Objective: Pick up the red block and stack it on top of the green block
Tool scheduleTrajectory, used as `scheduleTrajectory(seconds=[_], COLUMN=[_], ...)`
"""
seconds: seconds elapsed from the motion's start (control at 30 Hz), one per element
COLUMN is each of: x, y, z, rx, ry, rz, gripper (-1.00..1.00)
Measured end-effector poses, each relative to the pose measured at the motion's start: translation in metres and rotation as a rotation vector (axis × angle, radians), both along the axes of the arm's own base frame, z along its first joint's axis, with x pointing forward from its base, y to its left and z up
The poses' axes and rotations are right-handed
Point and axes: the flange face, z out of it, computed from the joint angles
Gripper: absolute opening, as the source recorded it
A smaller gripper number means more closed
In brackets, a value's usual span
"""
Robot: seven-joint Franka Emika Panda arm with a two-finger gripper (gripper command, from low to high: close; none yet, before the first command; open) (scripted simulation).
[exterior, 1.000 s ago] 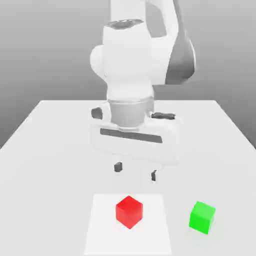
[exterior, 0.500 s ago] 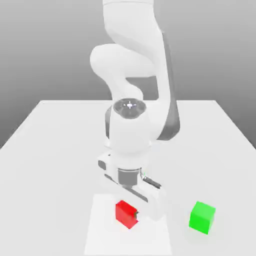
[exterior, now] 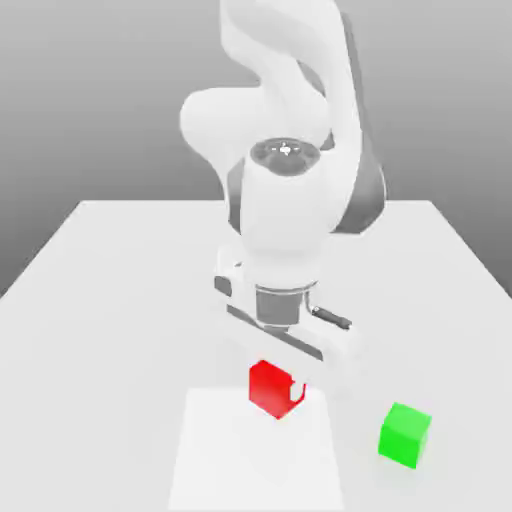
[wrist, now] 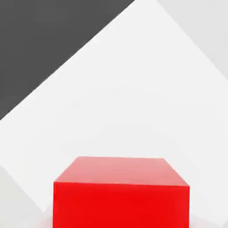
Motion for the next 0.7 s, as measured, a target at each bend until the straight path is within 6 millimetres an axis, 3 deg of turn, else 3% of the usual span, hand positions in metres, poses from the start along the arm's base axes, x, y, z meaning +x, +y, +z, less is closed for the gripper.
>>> scheduleTrajectory(seconds=[0.4, 0.57, 0.6, 0.7], x=[-0.006, -0.004, -0.004, -0.004], y=[0.131, 0.133, 0.133, 0.133], z=[0.023, -0.028, -0.035, -0.035], rx=[0.000, -0.001, -0.001, -0.001], ry=[-0.001, -0.002, -0.002, -0.002], rz=[-0.017, -0.034, -0.034, -0.034], gripper=[-1.00, -1.00, 1.00, 1.00])
